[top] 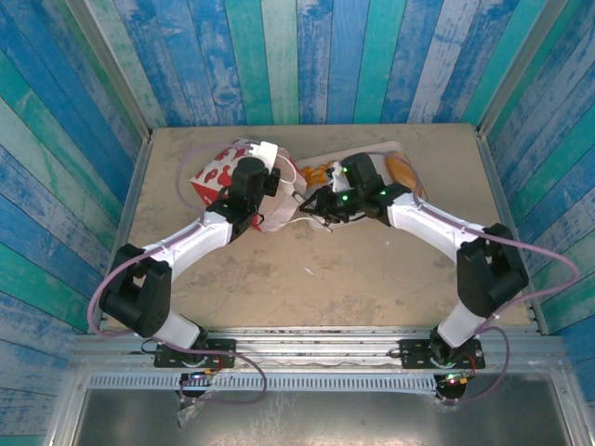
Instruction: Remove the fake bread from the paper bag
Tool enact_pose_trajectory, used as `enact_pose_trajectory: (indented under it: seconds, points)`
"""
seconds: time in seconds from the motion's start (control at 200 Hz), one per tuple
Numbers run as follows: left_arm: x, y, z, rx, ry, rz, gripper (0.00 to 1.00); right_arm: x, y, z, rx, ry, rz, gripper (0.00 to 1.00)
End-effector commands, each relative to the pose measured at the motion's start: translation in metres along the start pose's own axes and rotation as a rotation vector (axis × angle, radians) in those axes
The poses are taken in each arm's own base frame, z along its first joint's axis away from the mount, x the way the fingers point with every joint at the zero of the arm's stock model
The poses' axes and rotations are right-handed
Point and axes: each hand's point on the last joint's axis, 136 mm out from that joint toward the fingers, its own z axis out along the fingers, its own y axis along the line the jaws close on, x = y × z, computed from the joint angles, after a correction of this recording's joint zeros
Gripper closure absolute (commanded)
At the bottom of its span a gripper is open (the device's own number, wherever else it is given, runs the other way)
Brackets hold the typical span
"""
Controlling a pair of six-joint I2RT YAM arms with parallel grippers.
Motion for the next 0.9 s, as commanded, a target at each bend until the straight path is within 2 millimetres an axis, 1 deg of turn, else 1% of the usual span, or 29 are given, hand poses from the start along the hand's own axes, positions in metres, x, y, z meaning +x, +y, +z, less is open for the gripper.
enact_pose_trajectory:
  seconds: [0.0, 0.09, 0.506, 0.691, 0.831, 0.897]
  points:
    - [-0.037, 0.004, -0.016, 0.024, -0.102, -0.044, 1.00, -0.009, 0.009, 0.008, -0.026, 0.011, -0.016, 0.58]
    - [-0.036, 0.003, -0.016, 0.027, -0.099, -0.041, 1.00, -0.013, 0.005, 0.017, -0.016, 0.017, -0.006, 0.56]
    - [-0.038, 0.002, -0.018, 0.035, -0.101, -0.039, 1.00, -0.029, -0.005, 0.050, 0.000, 0.050, 0.008, 0.56]
    - [-0.038, 0.000, -0.017, 0.045, -0.100, -0.041, 1.00, -0.034, -0.007, 0.061, -0.009, 0.061, 0.012, 0.55]
    - [-0.037, 0.000, -0.017, 0.049, -0.099, -0.044, 1.00, -0.032, -0.009, 0.064, -0.014, 0.070, 0.018, 0.54]
    - [-0.038, -0.001, -0.017, 0.053, -0.101, -0.046, 1.00, -0.032, -0.007, 0.065, -0.029, 0.070, 0.013, 0.54]
